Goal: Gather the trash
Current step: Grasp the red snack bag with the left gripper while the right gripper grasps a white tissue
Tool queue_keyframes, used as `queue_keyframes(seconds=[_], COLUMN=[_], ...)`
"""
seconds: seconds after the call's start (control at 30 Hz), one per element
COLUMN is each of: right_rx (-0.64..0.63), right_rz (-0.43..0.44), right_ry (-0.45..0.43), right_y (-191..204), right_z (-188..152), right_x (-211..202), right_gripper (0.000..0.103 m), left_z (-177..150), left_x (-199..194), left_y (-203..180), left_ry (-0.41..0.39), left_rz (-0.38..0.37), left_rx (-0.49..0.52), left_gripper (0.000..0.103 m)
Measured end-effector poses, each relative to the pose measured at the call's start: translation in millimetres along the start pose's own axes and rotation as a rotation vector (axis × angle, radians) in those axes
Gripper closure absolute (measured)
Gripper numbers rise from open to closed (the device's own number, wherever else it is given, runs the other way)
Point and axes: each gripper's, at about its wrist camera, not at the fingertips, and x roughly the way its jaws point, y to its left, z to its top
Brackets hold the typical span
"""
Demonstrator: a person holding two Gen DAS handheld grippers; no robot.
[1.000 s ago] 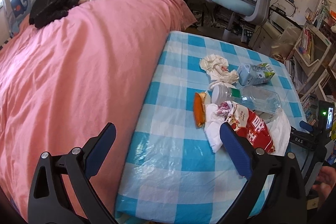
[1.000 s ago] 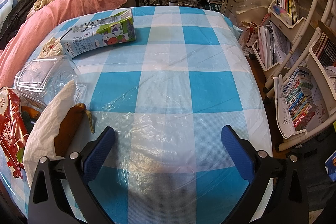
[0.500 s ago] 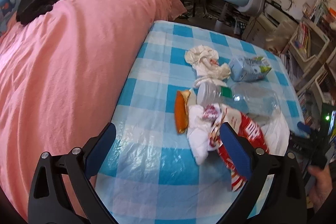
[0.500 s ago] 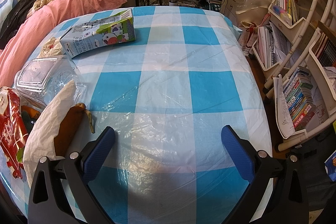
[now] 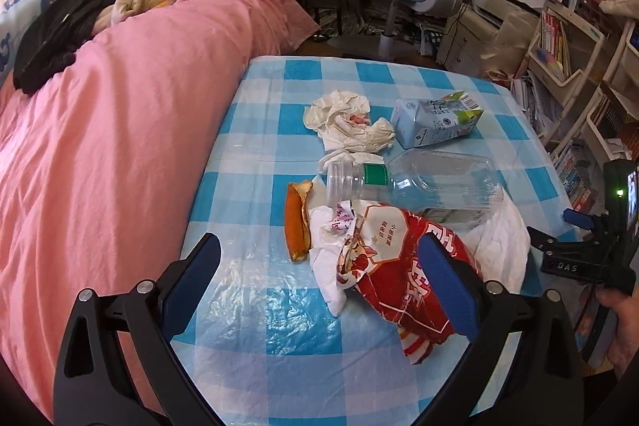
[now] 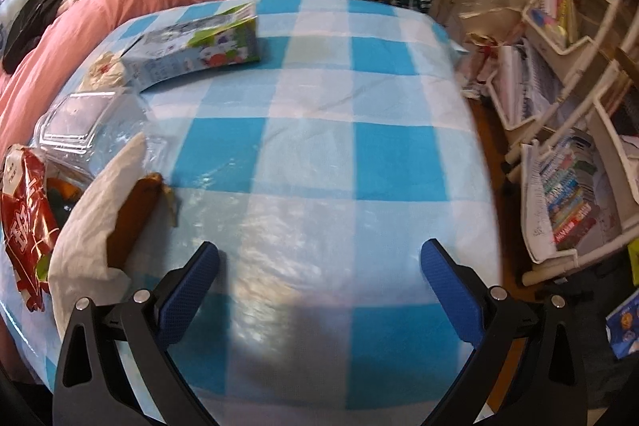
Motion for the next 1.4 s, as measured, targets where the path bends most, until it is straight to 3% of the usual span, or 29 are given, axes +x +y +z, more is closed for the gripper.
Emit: queue_keyframes(seconds=[0.1,0.27,0.37,0.5,0.57,0.63,1.0,1.1,1.13,1.17,1.2,1.27,1.4], right_rx=[0.057,0.133,0.123,0.093,0.076,0.053,0.037,0.022,0.011,0.000,-0.003,-0.002,0.020], right_rz=[0.005,0.109,0.179,0.265,0.297,0.331,0.431,0.438,0.433,0.429,0.429,0.431,0.430], right_ry=[-0.059,-0.173,-0.132,-0.070,-0.052,-0.037,-0.053,-0.023,-0.013,-0.001,0.004,0.000,-0.071], right_y=[-7,-1,16,36,45,53,71,77,78,79,78,74,59], right_z=[-1,-2,-2,-8,-13,-16,-13,-13,-13,-13,-13,-11,-7], right_x=[-21,-56,-48,-37,-36,-36,-35,-27,-24,-21,-20,-20,-36], right_gripper=[0.006,0.006,0.007,0.025,0.029,0.038,0.041,0.051,0.057,0.059,0.068,0.080,0.088], left_z=[-2,-7,-14,-27,-33,-36,-34,-34,-35,-34,-33,-29,-15], left_x=[-5,-10,-7,-1,1,5,42,55,59,62,63,59,34], left_y=[9,30,43,39,30,21,-11,-18,-19,-21,-23,-26,-27], left_ry=[-0.002,0.026,0.081,0.144,0.165,0.174,0.195,0.205,0.214,0.224,0.223,0.191,0.101], left_rz=[0.000,-0.050,-0.147,-0.268,-0.299,-0.301,-0.241,-0.266,-0.288,-0.311,-0.322,-0.331,-0.383], left_rx=[-0.015,-0.074,-0.165,-0.220,-0.210,-0.202,-0.258,-0.277,-0.283,-0.286,-0.287,-0.277,-0.250], left_gripper=[0.008,0.008,0.010,0.015,0.017,0.017,0.019,0.040,0.059,0.070,0.072,0.092,0.099])
